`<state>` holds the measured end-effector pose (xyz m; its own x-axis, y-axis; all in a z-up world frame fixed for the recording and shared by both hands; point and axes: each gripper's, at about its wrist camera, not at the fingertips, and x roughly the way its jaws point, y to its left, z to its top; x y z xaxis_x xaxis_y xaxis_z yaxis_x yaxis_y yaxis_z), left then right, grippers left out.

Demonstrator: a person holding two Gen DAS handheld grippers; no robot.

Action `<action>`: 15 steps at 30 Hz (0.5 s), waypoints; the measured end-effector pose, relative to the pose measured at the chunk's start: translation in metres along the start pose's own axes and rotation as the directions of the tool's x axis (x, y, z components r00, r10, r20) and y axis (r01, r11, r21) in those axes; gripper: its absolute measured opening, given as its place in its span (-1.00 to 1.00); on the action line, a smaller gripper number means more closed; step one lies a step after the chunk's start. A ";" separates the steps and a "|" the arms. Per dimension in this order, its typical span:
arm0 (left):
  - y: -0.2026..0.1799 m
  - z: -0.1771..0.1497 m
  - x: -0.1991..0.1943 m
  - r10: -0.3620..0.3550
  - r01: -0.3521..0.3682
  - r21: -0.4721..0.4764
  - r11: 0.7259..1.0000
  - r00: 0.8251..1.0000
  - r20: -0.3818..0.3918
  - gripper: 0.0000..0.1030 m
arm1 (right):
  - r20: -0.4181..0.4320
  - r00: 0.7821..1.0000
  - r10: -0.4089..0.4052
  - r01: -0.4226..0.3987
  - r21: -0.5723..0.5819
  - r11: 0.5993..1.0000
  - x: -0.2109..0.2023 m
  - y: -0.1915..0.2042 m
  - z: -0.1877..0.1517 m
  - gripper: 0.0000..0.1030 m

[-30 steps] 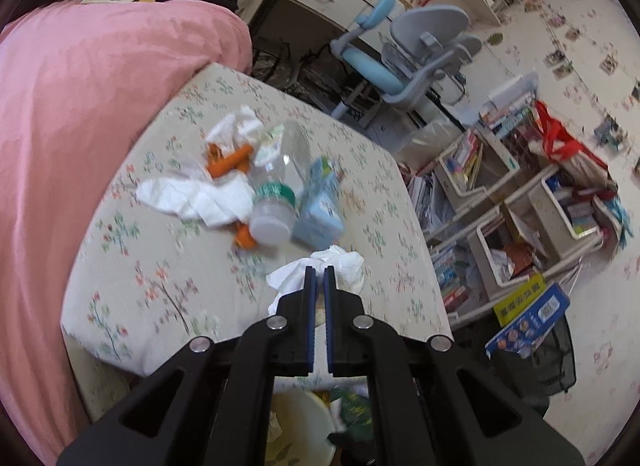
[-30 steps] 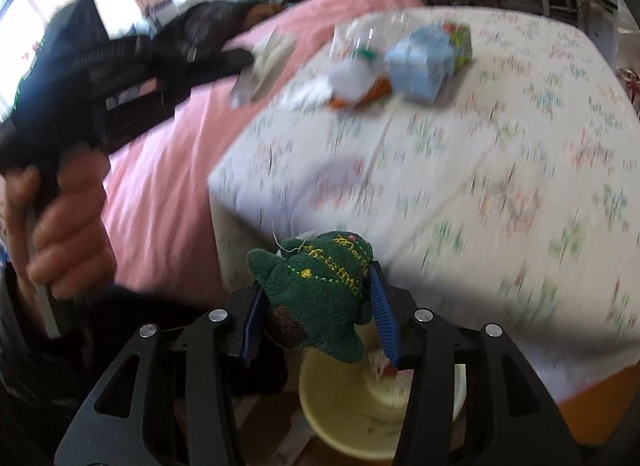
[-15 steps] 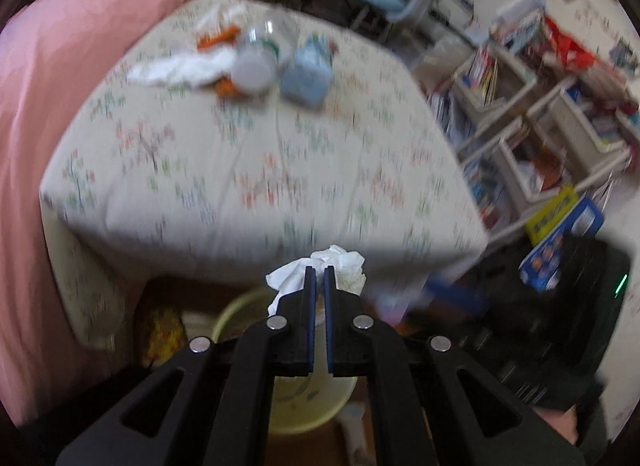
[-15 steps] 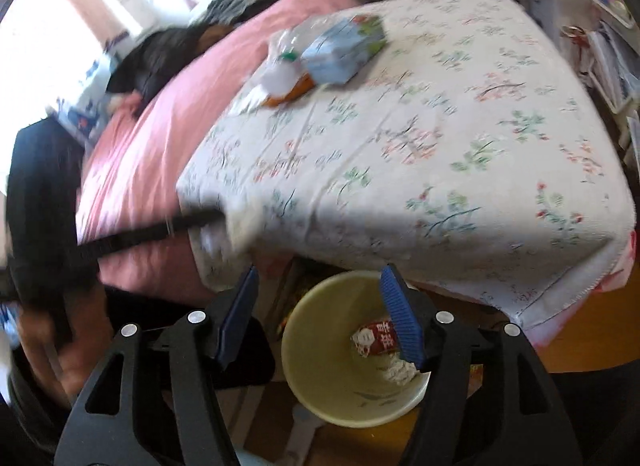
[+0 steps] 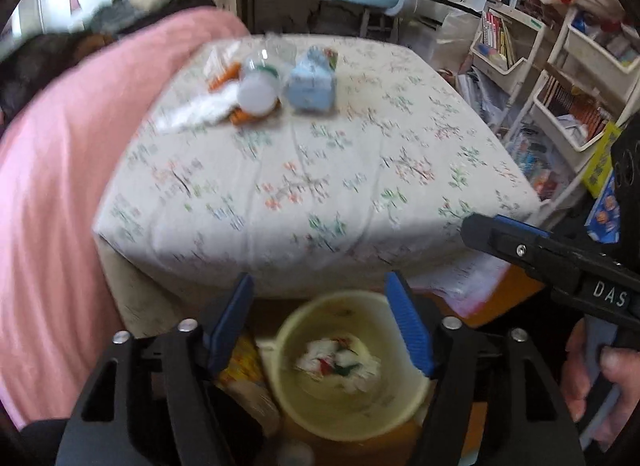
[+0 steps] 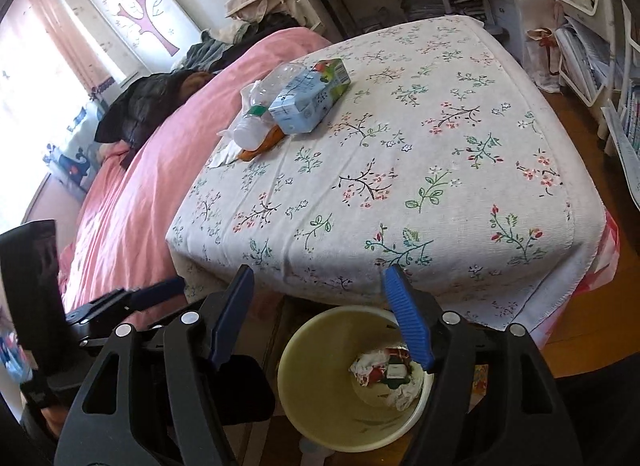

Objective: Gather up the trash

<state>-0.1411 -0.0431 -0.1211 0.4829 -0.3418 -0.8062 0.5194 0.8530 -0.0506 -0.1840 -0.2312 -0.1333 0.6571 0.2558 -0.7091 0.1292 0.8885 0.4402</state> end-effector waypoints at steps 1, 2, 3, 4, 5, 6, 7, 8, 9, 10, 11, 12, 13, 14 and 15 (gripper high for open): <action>-0.001 0.001 -0.004 0.032 -0.032 0.009 0.999 0.999 0.034 0.45 | 0.002 1.000 -0.002 0.002 -0.001 1.000 0.001 0.000 0.000 0.27; -0.002 0.003 -0.006 0.052 -0.052 0.012 0.999 0.997 0.058 0.47 | 0.008 1.000 -0.006 0.006 -0.003 1.000 0.001 0.001 0.000 0.27; -0.003 0.004 -0.008 0.068 -0.070 0.015 0.997 0.994 0.080 0.50 | 0.014 1.000 -0.010 0.010 -0.004 1.000 0.001 0.001 0.000 0.27; -0.003 0.005 -0.011 0.087 -0.089 0.017 0.996 0.991 0.103 0.54 | 0.021 1.000 -0.016 0.016 -0.004 1.000 0.000 0.001 0.000 0.28; -0.003 0.006 -0.013 0.106 -0.108 0.016 0.994 0.987 0.123 0.57 | 0.029 0.999 -0.022 0.022 -0.005 1.000 0.000 0.001 0.000 0.28; -0.004 0.008 -0.013 0.116 -0.119 0.014 0.993 0.984 0.133 0.61 | 0.035 0.999 -0.027 0.027 -0.006 1.000 0.000 0.002 0.000 0.29; -0.003 0.009 -0.014 0.133 -0.136 0.010 0.991 0.980 0.150 0.62 | 0.042 0.999 -0.033 0.033 -0.006 0.999 -0.001 0.002 0.000 0.30; -0.003 0.010 -0.016 0.143 -0.146 0.007 0.989 0.976 0.162 0.63 | 0.049 0.998 -0.040 0.040 -0.008 0.999 -0.001 0.002 0.001 0.30; -0.003 0.010 -0.017 0.149 -0.152 0.005 0.988 0.975 0.168 0.66 | 0.055 0.997 -0.046 0.046 -0.010 0.999 -0.001 0.002 0.001 0.32; -0.003 0.011 -0.017 0.155 -0.158 0.002 0.987 0.972 0.176 0.70 | 0.064 0.997 -0.053 0.054 -0.013 0.998 -0.002 0.002 0.001 0.35; -0.004 0.012 -0.018 0.162 -0.165 -0.002 0.986 0.970 0.182 0.71 | 0.069 0.996 -0.059 0.060 -0.015 0.998 -0.002 0.003 0.002 0.37; -0.004 0.012 -0.018 0.167 -0.169 -0.004 0.986 0.968 0.185 0.72 | 0.074 0.995 -0.063 0.065 -0.018 0.998 -0.003 0.003 0.002 0.38; -0.004 0.012 -0.018 0.172 -0.174 -0.007 0.985 0.967 0.188 0.73 | 0.078 0.995 -0.067 0.069 -0.022 0.997 -0.003 0.003 0.001 0.39; -0.003 0.012 -0.018 0.174 -0.175 -0.011 0.985 0.967 0.189 0.74 | 0.081 0.994 -0.071 0.074 -0.028 0.997 -0.003 0.004 0.002 0.39; -0.003 0.013 -0.018 0.176 -0.176 -0.017 0.984 0.966 0.190 0.75 | 0.083 0.994 -0.074 0.077 -0.034 0.996 -0.003 0.005 0.002 0.39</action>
<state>-0.1422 -0.0442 -0.0992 0.6918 -0.2547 -0.6757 0.4143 0.9064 0.0826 -0.1840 -0.2281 -0.1280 0.7054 0.1564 -0.6914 0.1546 0.9180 0.3653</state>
